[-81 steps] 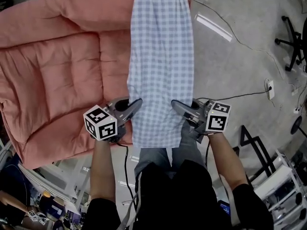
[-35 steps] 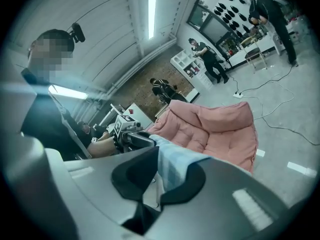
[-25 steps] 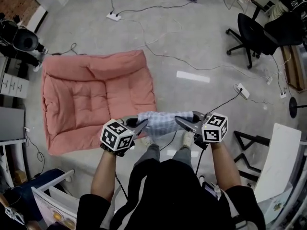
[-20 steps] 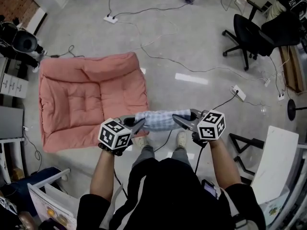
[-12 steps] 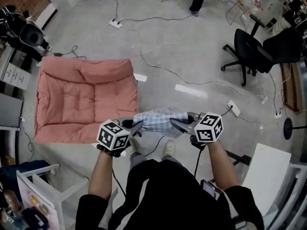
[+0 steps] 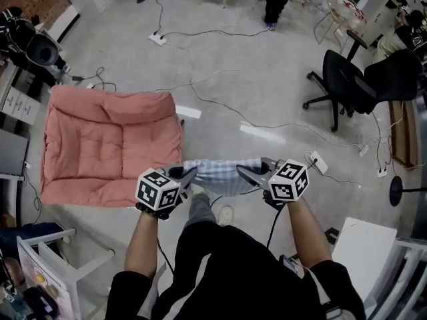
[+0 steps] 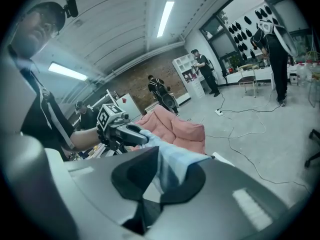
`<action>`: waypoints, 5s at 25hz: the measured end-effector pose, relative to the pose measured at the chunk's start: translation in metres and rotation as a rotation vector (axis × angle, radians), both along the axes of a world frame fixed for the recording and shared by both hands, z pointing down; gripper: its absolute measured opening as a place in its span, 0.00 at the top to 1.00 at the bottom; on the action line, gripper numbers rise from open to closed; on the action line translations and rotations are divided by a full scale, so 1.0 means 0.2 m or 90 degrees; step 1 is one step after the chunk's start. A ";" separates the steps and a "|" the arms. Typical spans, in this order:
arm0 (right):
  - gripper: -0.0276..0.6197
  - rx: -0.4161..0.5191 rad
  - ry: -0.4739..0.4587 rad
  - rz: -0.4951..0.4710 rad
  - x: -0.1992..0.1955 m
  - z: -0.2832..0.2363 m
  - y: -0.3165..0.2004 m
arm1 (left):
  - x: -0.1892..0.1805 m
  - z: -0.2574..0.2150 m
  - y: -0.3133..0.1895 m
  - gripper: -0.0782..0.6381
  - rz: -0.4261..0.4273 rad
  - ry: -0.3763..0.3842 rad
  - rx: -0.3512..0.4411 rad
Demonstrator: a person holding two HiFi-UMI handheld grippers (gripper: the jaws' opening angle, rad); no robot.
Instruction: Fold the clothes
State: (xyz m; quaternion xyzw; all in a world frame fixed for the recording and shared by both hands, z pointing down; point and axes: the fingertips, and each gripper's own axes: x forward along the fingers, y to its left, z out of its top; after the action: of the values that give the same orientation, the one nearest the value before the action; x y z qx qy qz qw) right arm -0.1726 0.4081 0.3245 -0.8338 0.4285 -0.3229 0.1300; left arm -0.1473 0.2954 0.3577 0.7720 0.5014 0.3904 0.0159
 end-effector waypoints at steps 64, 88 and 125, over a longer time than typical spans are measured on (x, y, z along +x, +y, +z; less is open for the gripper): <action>0.93 -0.005 0.056 -1.025 1.45 -0.23 -3.26 | 0.71 -0.29 -2.82 0.86 -1.040 -0.009 0.074; 0.93 -0.134 -0.093 -1.049 1.25 0.32 -2.17 | 0.52 0.25 -1.66 0.86 -0.996 -0.137 -0.062; 0.93 -0.335 -0.201 -0.958 1.03 0.98 -1.00 | 0.33 0.84 -0.55 0.86 -0.837 -0.281 -0.145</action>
State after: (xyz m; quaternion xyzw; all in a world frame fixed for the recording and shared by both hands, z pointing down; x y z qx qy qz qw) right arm 0.0333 0.2073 0.5206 -0.2704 0.7610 -0.5277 -0.2633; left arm -0.0810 0.1844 0.5251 0.8113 -0.0467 0.3922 0.4311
